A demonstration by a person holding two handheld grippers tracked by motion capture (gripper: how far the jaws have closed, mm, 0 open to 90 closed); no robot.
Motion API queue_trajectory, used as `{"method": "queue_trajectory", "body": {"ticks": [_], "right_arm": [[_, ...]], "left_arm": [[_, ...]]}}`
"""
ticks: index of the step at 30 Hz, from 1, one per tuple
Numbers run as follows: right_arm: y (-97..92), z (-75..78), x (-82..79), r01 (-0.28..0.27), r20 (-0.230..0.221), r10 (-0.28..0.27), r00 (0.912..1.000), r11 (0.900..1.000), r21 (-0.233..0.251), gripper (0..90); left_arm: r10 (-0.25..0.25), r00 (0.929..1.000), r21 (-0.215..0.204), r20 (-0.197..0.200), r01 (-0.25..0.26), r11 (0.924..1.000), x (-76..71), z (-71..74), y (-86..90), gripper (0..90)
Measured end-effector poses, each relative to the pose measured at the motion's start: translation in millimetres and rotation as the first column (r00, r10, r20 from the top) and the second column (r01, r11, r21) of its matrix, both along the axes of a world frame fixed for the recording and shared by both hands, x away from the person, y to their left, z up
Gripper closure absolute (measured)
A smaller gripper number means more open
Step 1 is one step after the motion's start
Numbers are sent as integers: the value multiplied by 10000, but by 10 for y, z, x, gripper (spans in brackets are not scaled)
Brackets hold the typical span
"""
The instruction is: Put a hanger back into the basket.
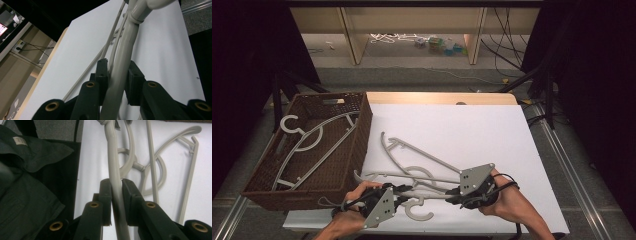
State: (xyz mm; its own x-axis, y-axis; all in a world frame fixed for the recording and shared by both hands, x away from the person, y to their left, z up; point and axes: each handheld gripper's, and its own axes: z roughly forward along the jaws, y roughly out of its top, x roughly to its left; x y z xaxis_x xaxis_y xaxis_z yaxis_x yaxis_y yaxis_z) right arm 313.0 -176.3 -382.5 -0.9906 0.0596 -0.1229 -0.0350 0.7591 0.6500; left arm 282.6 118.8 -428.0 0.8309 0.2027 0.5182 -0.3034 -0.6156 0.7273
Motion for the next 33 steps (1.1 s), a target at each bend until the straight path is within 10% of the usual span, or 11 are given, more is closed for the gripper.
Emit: {"method": "queue_trajectory", "body": {"ticks": [11, 21, 22, 23, 24, 25, 27, 28, 29, 32, 33], "right_arm": [[-28, -1, 70, 1597, 190, -1617, 9867, 9839, 807, 574], [-66, 92, 86, 3243, 43, -3309, 9437, 9272, 1874, 365], [-70, 100, 89, 3386, 45, -3468, 9379, 9186, 2037, 348], [-70, 100, 89, 3386, 45, -3468, 9379, 9186, 2037, 348], [-79, 113, 92, 3680, -30, -3784, 9256, 8982, 2403, 322], [-79, 113, 92, 3680, -30, -3784, 9256, 8982, 2403, 322], [-89, 128, 92, 3952, -6, -4105, 9119, 8774, 2720, 307], [-102, 145, 89, 4099, 5, -4294, 9031, 8623, 2974, 303], [-113, 159, 85, 4206, -70, -4404, 8978, 8526, 3102, 303], [-133, 175, 81, 4287, 17, -4584, 8887, 8324, 3511, 306], [-139, 179, 73, 4333, -15, -4626, 8866, 8293, 3528, 305]], "left_arm": [[256, 9963, -88, -825, -264, 9996, -41, 47, -49, 791], [1238, 9686, -362, -2154, -1346, 9902, 22, 92, 20, 791], [1558, 9498, -613, -2711, -1786, 9820, 52, 97, 52, 791], [1558, 9498, -613, -2711, -1786, 9820, 52, 97, 52, 791], [1851, 9258, -764, -3295, -2215, 9722, 88, 110, 95, 791], [1851, 9258, -764, -3295, -2215, 9722, 88, 110, 95, 791], [2033, 9038, -1022, -3767, -2587, 9605, 118, 113, 144, 791], [2124, 8776, -1300, -4298, -2930, 9472, 159, 122, 196, 791], [2124, 8776, -1300, -4298, -2930, 9472, 159, 122, 196, 792], [2255, 8349, -1455, -5022, -3386, 9296, 206, 128, 289, 792], [2255, 8349, -1455, -5022, -3386, 9296, 206, 128, 289, 791]]}}
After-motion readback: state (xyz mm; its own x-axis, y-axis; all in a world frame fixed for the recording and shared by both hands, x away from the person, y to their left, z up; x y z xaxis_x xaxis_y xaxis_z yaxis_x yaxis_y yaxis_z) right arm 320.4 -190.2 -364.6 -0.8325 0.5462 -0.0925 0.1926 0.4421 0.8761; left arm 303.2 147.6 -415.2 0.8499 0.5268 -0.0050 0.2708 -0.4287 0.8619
